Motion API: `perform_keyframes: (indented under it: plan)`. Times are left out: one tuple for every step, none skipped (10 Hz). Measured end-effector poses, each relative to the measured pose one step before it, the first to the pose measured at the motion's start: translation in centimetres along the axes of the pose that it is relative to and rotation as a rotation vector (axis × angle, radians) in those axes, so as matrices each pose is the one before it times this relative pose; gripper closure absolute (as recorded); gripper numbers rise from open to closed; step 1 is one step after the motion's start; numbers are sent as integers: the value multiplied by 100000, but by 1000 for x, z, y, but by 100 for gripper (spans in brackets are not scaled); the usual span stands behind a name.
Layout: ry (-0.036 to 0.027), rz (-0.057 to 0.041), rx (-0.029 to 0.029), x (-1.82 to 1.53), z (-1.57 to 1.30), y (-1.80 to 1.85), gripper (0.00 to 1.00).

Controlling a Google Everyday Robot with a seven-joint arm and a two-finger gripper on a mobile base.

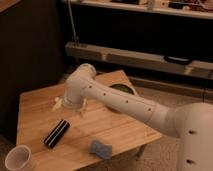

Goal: Place the eraser on the white sponge

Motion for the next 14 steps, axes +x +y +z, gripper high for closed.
perform_keyframes:
  plan:
    - [-2085, -157, -2632, -202, 1011, 4, 20]
    - [-2103, 2, -2093, -172, 953, -32, 20]
    - [-2059, -151, -1684, -223, 1129, -33, 20]
    - [-1678, 339, -1114, -29, 950, 166, 20]
    - [-1531, 324, -1221, 100, 924, 6, 20]
    - [-718, -257, -1406, 192, 800, -416, 20]
    - [-356, -298, -862, 129, 644, -519, 20]
    - [333, -381, -437, 284, 784, -611, 20]
    - [715, -264, 943, 128, 356, -339, 20]
    - [1076, -162, 1945, 117, 403, -249, 20]
    - [1777, 467, 2241, 105, 322, -102, 20]
    - [775, 403, 560, 3, 153, -105, 20]
    - [558, 956, -285, 19, 220, -248, 20]
    - [501, 1228, -1196, 35, 197, -224, 20]
